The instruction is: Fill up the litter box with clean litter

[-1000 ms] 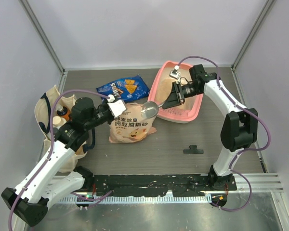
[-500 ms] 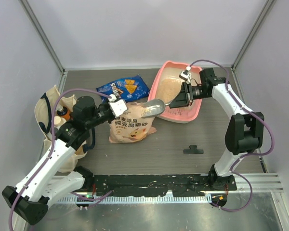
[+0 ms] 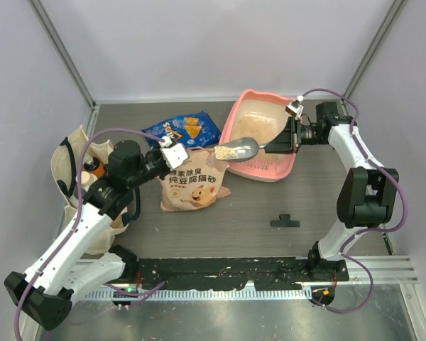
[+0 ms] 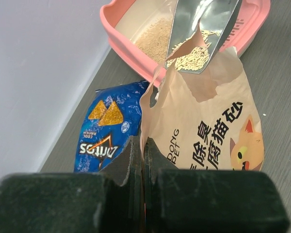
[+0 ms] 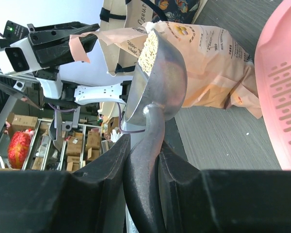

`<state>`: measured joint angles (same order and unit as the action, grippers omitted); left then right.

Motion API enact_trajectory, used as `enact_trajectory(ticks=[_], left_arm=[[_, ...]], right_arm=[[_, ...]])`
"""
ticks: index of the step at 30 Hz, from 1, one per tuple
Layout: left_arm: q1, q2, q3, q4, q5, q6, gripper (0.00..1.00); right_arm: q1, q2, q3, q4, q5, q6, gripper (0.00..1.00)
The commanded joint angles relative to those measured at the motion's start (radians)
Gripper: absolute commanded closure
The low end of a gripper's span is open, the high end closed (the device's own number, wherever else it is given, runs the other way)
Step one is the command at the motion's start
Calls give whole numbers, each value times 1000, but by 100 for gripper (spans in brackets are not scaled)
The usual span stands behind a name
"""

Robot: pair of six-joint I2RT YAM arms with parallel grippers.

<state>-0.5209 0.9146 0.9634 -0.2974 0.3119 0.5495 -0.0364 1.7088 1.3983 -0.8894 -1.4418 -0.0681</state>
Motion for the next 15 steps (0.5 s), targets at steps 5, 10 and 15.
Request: enact_trajectory(ticks=[5,10,15], left_arm=[[2,-17,97,176,-5,-2,100],[2,-19,95,196,6,-3,100],[2,-34,80,210,19,-10,100]], right_arm=[[-140,-38,70,14,-34,16,98],[-255,-3,180,15,223,-18,98],[-295,-12,218,108,478,-78,98]])
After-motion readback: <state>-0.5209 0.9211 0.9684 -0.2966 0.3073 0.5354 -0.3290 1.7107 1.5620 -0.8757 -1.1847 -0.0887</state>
